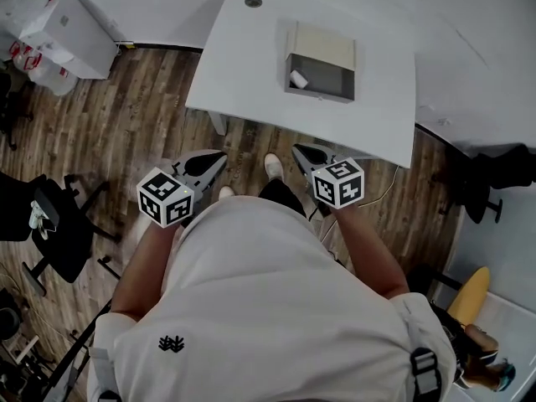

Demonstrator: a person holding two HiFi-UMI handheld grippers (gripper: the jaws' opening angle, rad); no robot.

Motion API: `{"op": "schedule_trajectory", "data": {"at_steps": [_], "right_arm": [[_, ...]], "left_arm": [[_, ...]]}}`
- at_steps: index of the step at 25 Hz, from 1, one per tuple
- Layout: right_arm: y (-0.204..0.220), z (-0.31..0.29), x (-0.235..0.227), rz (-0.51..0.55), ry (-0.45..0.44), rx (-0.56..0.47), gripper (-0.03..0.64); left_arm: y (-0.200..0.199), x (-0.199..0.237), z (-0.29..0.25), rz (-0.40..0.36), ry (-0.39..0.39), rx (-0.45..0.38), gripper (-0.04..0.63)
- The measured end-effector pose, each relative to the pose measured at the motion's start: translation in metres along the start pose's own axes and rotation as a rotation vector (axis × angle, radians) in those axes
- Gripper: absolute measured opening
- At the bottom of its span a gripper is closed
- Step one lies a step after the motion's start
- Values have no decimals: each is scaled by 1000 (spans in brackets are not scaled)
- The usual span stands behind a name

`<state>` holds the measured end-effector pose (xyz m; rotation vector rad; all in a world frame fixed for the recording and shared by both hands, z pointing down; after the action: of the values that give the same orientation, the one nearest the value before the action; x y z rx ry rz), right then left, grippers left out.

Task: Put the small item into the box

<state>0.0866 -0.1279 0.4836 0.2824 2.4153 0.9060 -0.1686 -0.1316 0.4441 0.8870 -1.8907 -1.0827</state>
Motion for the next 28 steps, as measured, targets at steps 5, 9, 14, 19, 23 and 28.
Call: {"op": "schedule_trajectory", "data": {"at_steps": [5, 9, 14, 19, 23, 28], "right_arm": [[12, 12, 16, -13, 0, -40, 6], [15, 16, 21, -22, 5, -58, 6], [16, 16, 27, -11, 5, -63, 6], [16, 16, 33, -2, -1, -64, 6], [18, 14, 37, 7, -7, -59, 6], [14, 12, 40, 19, -21, -55, 6]], "left_arm": [[3, -8, 0, -11, 39, 5, 6], [4, -10, 1, -24, 57, 6, 6], [8, -11, 6, -32, 64, 9, 6], [12, -10, 11, -23, 55, 4, 6], [16, -11, 13, -13, 49, 0, 6], [17, -10, 15, -7, 43, 1, 6]]}}
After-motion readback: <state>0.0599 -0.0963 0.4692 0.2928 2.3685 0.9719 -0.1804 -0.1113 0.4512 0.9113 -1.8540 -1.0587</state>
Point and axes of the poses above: the fingertips, and each gripper's own axes: z backward along the fingers, x to its left, y out of its underside, the point moved 7 cm from there along z, backward along the fingers, and after that the axes turned 10 degrees about -z, right-handed, at the moved point
